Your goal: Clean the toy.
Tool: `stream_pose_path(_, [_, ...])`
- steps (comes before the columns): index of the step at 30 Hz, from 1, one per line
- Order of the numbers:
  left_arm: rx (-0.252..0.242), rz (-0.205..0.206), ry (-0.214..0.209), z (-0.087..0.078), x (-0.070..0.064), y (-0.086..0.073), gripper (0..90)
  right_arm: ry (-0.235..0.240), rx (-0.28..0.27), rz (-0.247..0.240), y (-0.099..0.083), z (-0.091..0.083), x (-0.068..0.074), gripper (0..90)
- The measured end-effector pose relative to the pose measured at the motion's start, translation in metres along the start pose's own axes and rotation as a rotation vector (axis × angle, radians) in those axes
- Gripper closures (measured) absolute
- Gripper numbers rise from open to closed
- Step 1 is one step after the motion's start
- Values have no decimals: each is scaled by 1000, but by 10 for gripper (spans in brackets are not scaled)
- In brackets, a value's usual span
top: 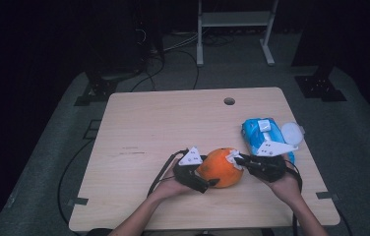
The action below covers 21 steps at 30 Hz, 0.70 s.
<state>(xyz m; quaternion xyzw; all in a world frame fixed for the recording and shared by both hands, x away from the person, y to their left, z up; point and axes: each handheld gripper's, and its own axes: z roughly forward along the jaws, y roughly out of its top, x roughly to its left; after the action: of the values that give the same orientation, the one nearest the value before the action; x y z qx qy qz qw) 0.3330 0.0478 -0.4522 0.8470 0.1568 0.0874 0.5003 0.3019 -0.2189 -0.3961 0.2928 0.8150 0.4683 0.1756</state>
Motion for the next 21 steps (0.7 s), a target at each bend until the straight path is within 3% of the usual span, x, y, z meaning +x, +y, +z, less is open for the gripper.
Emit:
stream_pose_path(3, [-1,15,17,-9,-5,9,328,9,-17,8,3,-3,2,819])
stream_pose_path(8, [-32,23,-4,-33,-7,27,342,31,-46,57,4,-6,-5,820])
stream_pose_path(11, [29,26,14,-33,-6,26,341,39,-17,73,1,2,-7,821])
stream_pose_path(14, [80,18,24,-27,-6,23,338,30,0,41,4,7,2,822])
stream_pose_path(16, [80,10,25,-25,-6,22,332,16,1,-6,9,7,14,822])
stream_pose_path(21, [82,16,30,-20,-6,21,319,64,-6,-83,18,11,37,822])
